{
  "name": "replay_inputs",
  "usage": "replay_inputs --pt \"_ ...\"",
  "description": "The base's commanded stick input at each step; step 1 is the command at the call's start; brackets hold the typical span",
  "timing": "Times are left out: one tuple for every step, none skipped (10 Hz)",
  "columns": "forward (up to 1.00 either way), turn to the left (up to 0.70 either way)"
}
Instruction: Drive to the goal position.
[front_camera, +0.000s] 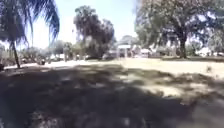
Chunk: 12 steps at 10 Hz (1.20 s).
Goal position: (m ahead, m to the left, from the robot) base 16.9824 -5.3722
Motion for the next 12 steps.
replay_inputs --pt "0.7 0.0" --pt "0.7 0.0" --pt "0.7 0.0" --pt "0.7 0.0" --pt "0.7 0.0" --pt "0.7 0.0" --pt "0.7 0.0" --pt "0.7 0.0" --pt "0.7 0.0" --pt "0.7 0.0" --pt "0.7 0.0" --pt "0.7 -0.12"
